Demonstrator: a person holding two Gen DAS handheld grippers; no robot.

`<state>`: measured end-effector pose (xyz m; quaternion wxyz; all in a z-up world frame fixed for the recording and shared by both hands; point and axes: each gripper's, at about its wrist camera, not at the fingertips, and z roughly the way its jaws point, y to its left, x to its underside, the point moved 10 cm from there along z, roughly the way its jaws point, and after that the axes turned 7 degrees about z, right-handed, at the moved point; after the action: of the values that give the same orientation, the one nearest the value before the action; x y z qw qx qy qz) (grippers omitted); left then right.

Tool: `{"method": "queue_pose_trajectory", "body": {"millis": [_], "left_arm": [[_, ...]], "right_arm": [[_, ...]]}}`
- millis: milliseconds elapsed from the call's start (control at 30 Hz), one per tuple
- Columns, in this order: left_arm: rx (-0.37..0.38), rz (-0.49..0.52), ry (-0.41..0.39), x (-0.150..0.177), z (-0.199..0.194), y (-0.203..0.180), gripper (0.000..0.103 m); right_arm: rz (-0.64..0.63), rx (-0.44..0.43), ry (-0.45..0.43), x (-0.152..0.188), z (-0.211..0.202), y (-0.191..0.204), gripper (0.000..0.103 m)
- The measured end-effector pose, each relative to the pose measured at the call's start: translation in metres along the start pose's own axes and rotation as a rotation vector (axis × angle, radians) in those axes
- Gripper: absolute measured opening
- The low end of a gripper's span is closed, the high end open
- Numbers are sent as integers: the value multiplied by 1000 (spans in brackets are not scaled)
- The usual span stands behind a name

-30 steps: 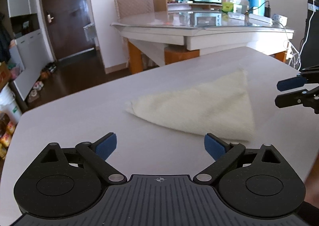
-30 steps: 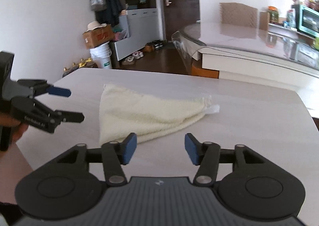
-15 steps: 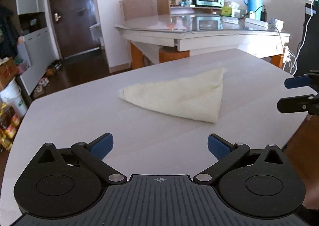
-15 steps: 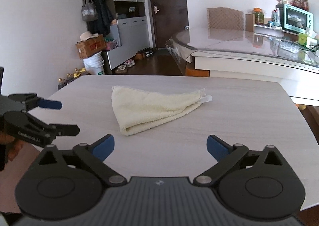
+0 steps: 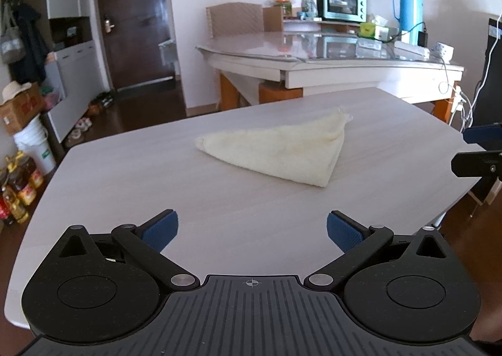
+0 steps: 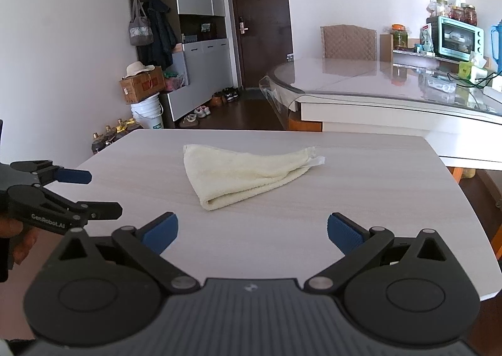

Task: Fold towel
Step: 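Open the right gripper and pull it back from the triangle towel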

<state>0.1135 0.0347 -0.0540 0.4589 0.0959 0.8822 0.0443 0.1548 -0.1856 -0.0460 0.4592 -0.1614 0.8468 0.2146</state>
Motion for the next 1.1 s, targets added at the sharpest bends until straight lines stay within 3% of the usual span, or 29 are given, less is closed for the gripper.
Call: {"method": "queue_pose_trajectory", "body": {"millis": [567,900,1100], "left_arm": [[-18,-10,-37,6,-30,-7,103],[-27,-20,-43,-5,-16,12,103],[-21,-26,-42,-18,6,22,103]], "right_arm": [[4,-20,-34,4,-22,9,103],[-13,-1,-30,-10,1,6,103],[25,12,-14,-27,38,-5,102]]}}
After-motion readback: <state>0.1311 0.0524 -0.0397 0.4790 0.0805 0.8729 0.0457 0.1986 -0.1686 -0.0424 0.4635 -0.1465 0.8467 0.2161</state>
